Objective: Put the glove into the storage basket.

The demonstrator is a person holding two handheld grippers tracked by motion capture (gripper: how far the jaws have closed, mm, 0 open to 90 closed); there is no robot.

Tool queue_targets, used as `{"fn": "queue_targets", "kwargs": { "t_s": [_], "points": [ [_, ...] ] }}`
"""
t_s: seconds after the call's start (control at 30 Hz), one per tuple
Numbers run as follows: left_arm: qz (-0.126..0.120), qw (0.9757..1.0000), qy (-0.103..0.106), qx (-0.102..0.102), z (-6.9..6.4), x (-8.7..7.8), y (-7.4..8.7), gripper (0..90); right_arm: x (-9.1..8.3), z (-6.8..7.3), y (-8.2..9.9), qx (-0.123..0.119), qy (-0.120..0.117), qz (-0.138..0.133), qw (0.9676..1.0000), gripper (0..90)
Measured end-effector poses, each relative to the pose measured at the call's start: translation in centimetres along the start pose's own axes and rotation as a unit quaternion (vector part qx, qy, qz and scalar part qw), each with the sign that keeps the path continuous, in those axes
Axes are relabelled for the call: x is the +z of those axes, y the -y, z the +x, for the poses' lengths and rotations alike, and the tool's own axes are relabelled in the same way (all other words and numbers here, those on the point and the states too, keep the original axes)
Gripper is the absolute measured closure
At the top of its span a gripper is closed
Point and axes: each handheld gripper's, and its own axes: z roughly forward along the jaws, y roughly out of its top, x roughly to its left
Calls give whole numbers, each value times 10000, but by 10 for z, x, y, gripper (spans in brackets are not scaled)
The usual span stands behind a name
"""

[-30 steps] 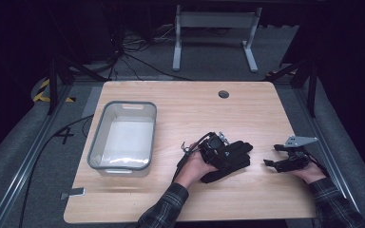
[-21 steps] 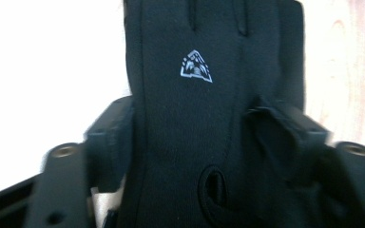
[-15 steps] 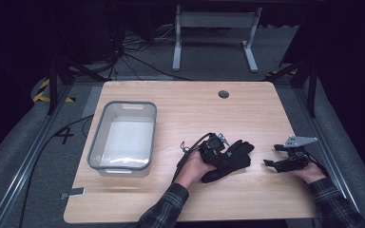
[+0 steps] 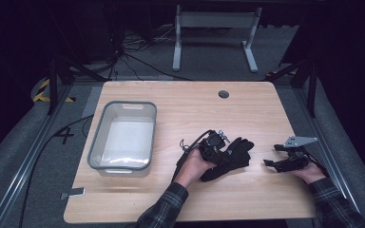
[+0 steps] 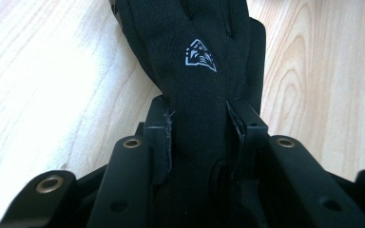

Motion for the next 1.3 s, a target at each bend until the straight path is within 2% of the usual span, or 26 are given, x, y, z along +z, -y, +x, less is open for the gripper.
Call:
{"fn": "queue_targets", "kwargs": {
  "t_s": [0.13, 0.43, 0.67, 0.7, 0.73, 0.87, 1.0, 1.03, 1.13, 1.3],
  "points": [
    [-56, 10000, -2, -47, -2, -11, -4, 666, 0, 0, 0, -2, 0, 2, 10000, 160],
    [-306, 9993, -178, -111, -3, -45, -12, 665, 0, 1, 0, -21, -5, 20, 10000, 149],
    [-419, 9983, -331, -224, 1, -73, -10, 665, 1, 1, 0, -65, -39, 49, 10000, 123],
    [-419, 9983, -331, -224, 1, -73, -10, 665, 1, 1, 0, -65, -38, 51, 10000, 121],
    [-497, 9976, -351, -321, 5, -81, -7, 665, 1, 1, 0, -64, -44, 53, 10000, 117],
    [-553, 9965, -486, -390, 8, -94, -3, 665, 1, 1, 0, -57, -41, 57, 10000, 113],
    [-685, 9941, -671, -509, 15, -117, 5, 665, 2, 1, -1, -56, -34, 103, 9999, 67],
    [-685, 9941, -671, -509, 15, -117, 5, 665, 3, 1, -1, -52, -25, 117, 9999, 52],
    [-744, 9920, -828, -597, 21, -132, 14, 665, 3, 1, -1, -33, 2, 189, 9998, 13],
    [-863, 9874, -1058, -801, 30, -153, 29, 665, 4, 0, -2, -48, -12, 196, 9998, 6]
  ]
}}
